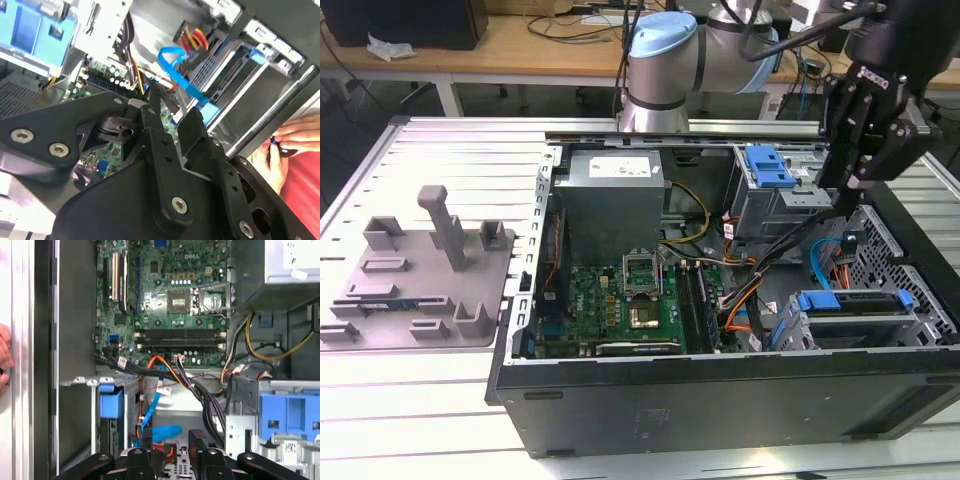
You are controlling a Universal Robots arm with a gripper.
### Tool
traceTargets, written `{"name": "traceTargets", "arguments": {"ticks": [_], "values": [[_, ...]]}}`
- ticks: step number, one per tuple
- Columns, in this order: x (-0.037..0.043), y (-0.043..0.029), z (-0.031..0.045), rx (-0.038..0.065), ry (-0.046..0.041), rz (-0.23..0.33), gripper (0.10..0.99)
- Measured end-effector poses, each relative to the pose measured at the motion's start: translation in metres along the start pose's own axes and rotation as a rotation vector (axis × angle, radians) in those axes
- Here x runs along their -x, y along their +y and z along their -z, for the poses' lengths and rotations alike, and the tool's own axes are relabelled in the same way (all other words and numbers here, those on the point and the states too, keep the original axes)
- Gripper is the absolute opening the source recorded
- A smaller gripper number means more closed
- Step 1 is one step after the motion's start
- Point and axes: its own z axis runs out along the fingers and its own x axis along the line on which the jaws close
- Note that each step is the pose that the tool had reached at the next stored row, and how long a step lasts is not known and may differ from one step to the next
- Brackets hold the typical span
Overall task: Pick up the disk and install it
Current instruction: 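Insert the first disk wire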
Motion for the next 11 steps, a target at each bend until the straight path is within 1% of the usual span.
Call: {"name": "traceTargets", "arguments": {"ticks": [5, 8, 10, 11], "values": [[0.0002, -0.0172, -0.0016, -0.002, 0.0, 0.014, 0.416], [0.0016, -0.0262, -0.0017, -0.004, 0.0003, 0.028, 0.416], [0.0028, -0.0271, -0.0015, -0.005, 0.0007, 0.04, 0.416], [0.0034, -0.0273, -0.0015, 0.002, 0.0178, 0.043, 0.416]]}}
